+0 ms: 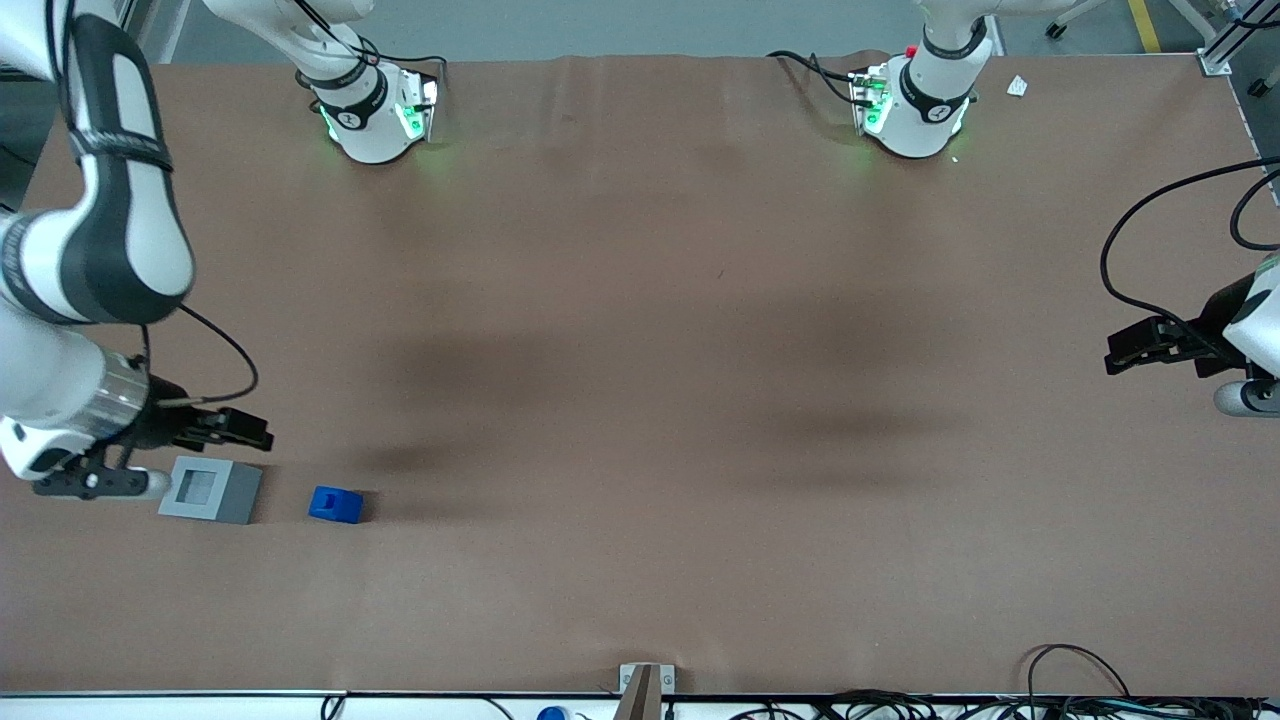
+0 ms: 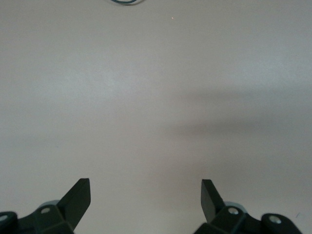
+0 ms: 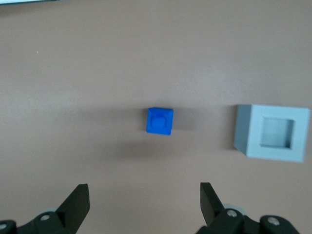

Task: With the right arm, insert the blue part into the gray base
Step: 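Lower the right gripper around the blue block and close it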

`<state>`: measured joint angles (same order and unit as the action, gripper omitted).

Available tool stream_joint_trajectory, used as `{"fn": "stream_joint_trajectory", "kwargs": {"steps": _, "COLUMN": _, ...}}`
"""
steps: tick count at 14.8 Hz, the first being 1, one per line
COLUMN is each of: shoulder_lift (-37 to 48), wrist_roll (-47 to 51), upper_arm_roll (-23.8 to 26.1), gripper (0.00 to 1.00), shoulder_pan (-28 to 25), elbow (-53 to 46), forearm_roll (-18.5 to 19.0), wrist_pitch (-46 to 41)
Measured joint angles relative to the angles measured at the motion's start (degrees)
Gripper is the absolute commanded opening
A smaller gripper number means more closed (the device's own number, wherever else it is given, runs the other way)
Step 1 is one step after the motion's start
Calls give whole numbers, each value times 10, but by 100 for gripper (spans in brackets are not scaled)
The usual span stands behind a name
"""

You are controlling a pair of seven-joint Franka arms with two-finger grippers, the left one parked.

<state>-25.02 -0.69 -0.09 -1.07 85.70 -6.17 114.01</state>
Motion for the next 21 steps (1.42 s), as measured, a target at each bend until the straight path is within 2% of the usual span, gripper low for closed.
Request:
{"fn": "stream_joint_trajectory", "kwargs": {"steps": 3, "shoulder_lift": -50, "wrist_roll": 8, "upper_arm_roll": 1, "gripper": 100, "shoulder_pan": -21, "elbow": 1, "forearm_roll": 33, "wrist_pitch": 66}}
{"fn": "stream_joint_trajectory", "kwargs": {"steps": 8, "shoulder_lift": -134, "wrist_roll": 46, "upper_arm_roll": -4, "gripper": 100, "shoulder_pan": -17, "elbow": 5, "forearm_roll": 38, "wrist_pitch": 188}}
{"fn": "stream_joint_trajectory", "kwargs": {"steps": 12, "shoulder_lift": -148, "wrist_roll": 102, "upper_arm_roll": -2, "gripper": 100, "shoulder_pan": -20, "elbow": 5, "forearm_roll": 40, "wrist_pitch": 194}}
{"fn": "stream_joint_trajectory", "kwargs": {"steps": 21, "shoulder_lift": -180, "wrist_roll": 118, "upper_arm_roll": -3, "gripper": 100, "shoulder_pan": -37, "elbow": 6, "forearm_roll": 77, "wrist_pitch": 218}}
